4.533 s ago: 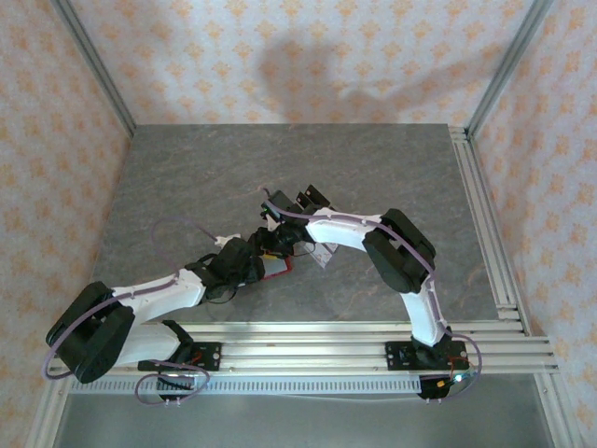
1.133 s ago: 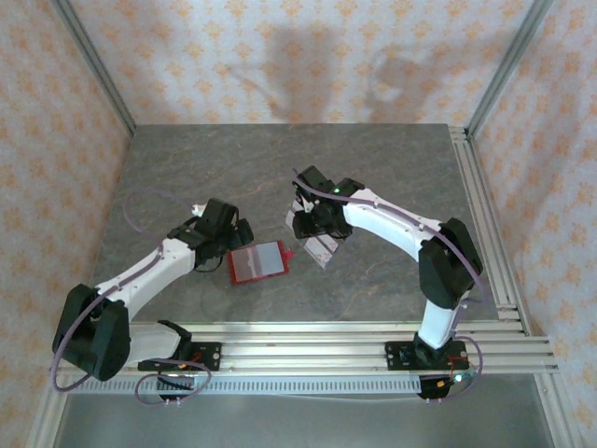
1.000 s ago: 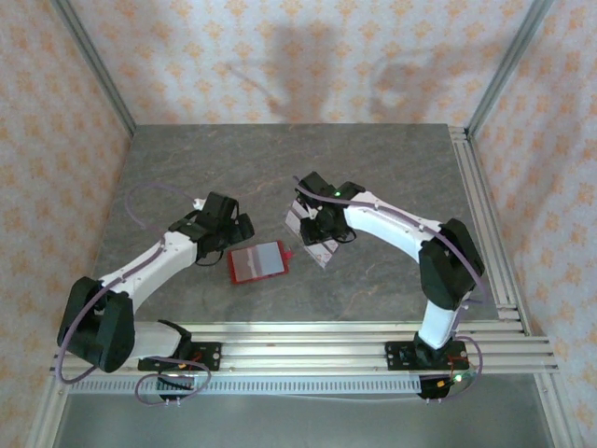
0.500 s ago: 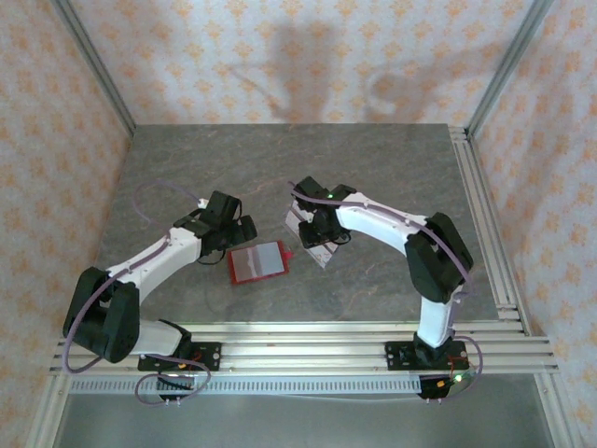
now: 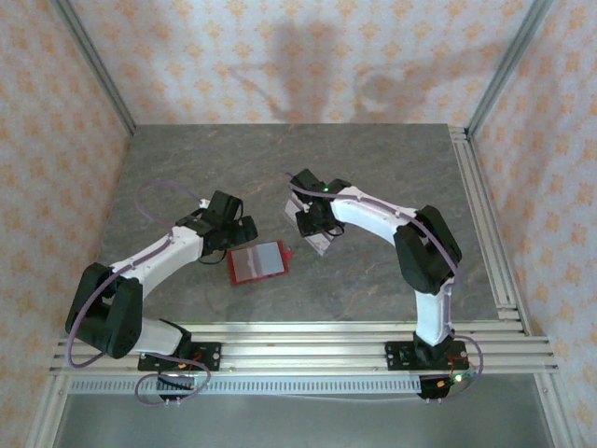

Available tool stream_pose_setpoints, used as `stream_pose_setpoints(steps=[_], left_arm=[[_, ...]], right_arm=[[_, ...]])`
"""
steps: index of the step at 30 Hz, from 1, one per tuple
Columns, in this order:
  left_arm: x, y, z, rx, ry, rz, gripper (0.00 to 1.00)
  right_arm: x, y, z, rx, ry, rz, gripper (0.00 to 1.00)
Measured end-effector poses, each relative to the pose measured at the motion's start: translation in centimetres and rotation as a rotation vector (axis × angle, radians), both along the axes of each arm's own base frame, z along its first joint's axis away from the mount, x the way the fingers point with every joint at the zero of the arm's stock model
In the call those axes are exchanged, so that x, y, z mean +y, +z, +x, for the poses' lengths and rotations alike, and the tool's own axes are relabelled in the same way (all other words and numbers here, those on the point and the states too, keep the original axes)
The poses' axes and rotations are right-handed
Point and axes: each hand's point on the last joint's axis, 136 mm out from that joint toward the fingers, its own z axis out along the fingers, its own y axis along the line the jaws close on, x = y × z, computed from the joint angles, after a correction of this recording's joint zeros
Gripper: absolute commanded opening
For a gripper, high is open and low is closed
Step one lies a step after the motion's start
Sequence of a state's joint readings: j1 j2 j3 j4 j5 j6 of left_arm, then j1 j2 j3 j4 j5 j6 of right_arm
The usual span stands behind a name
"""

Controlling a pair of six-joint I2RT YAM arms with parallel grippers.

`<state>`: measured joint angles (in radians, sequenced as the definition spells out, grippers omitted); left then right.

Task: Put the credit cards into the card holder
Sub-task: Move the storage box to the center of the table, then pick up the credit card from the storage box.

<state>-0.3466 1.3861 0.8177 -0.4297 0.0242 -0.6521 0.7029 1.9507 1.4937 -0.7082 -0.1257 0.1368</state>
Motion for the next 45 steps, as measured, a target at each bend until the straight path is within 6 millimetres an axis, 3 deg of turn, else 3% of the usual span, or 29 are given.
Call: stream_pose_setpoints(steps=[8,14,25,31,45], left_arm=[[0.0,0.0,0.0,0.001,-0.003,-0.001,1.00],[-0.1,0.2,0.1,-0.005,-0.015,0.002,1.00],[-0.3,0.8,0.2,-0.019,-0.023,-0.011,1.00],[-0.4,0.9,0.1,-0.021,-0.025,-0.016,1.00],[-0.4,0.9,0.1,-0.021,-0.026,-0.018,1.00]], right_arm=[[-0.9,0.3,3.6,-0.021,-0.057,0.027,0.41],[-0.8,0.4,3.2,-0.005,-0.034,0.043,0.40],[-1.7,-0.9,0.4,0.079,-0.007,0.038,0.37],[-1.9,-0.8,0.3,0.075,0.004,0.032,0.36],[-1.3,0.4,1.4,0.043,0.026,0.031,0.23]])
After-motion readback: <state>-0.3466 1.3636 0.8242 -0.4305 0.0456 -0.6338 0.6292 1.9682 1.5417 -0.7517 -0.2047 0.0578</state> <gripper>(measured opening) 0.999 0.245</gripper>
